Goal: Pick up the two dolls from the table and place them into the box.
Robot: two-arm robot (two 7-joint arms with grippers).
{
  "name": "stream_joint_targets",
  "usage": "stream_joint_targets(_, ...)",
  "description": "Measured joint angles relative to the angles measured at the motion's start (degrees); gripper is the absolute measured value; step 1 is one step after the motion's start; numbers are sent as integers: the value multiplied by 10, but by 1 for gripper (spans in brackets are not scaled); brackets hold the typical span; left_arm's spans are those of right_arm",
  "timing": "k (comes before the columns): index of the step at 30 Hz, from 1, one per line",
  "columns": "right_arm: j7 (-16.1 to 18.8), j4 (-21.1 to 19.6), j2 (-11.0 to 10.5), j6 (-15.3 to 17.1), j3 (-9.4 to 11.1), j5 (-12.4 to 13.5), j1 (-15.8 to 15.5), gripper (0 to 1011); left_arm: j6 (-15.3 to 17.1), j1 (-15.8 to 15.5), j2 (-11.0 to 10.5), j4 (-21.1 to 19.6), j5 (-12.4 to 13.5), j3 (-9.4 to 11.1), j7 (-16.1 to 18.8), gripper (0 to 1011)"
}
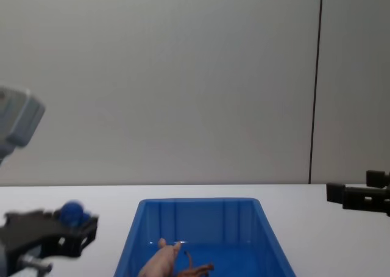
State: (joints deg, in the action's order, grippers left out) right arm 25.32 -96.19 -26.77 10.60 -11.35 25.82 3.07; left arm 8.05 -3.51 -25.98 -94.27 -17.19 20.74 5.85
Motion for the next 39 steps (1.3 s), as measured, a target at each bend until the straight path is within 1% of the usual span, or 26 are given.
stream_joint_targets(4, 0, 0, 0, 0, 0, 0, 0, 1001, -10, -12, 10, -3, 17, 2, -16, 414)
stream_joint_targets(11, 0, 0, 0, 0, 0, 0, 0, 1001, -32, -36, 32, 0, 45, 11, -55, 366)
stream_joint_targets(13, 0, 0, 0, 0, 0, 0, 0, 1001, -38, -44, 40, 4, 52, 14, -65, 418)
stream_joint_targets(14, 0, 0, 0, 0, 0, 0, 0, 1001, -43, -49, 46, 7, 58, 16, -75, 482)
stream_joint_targets(15, 0, 0, 0, 0, 0, 0, 0, 1001, -47, -51, 49, 8, 61, 18, -78, 482)
stream_joint_targets(16, 0, 0, 0, 0, 0, 0, 0, 1001, -49, -53, 51, 10, 63, 19, -82, 522)
stream_joint_targets(17, 0, 0, 0, 0, 0, 0, 0, 1001, -51, -55, 53, 11, 65, 20, -85, 540)
stream_joint_targets(18, 0, 0, 0, 0, 0, 0, 0, 1001, -56, -59, 58, 13, 68, 22, -91, 602)
stream_joint_targets(21, 0, 0, 0, 0, 0, 0, 0, 1001, -62, -64, 63, 15, 73, 24, -98, 660)
stream_joint_targets(24, 0, 0, 0, 0, 0, 0, 0, 1001, -71, -70, 71, 19, 79, 27, -108, 787)
stream_joint_targets(25, 0, 0, 0, 0, 0, 0, 0, 1001, -73, -70, 72, 19, 81, 27, -111, 800)
stream_joint_targets(27, 0, 0, 0, 0, 0, 0, 0, 1001, -77, -73, 75, 20, 83, 28, -115, 876)
stream_joint_targets(31, 0, 0, 0, 0, 0, 0, 0, 1001, -86, -75, 78, 21, 85, 29, -120, 969)
stream_joint_targets(33, 0, 0, 0, 0, 0, 0, 0, 1001, -91, -75, 78, 21, 85, 29, -123, 1002)
stream_joint_targets(39, 0, 0, 0, 0, 0, 0, 0, 1001, -101, -76, 79, 19, 86, 28, -130, 1002)
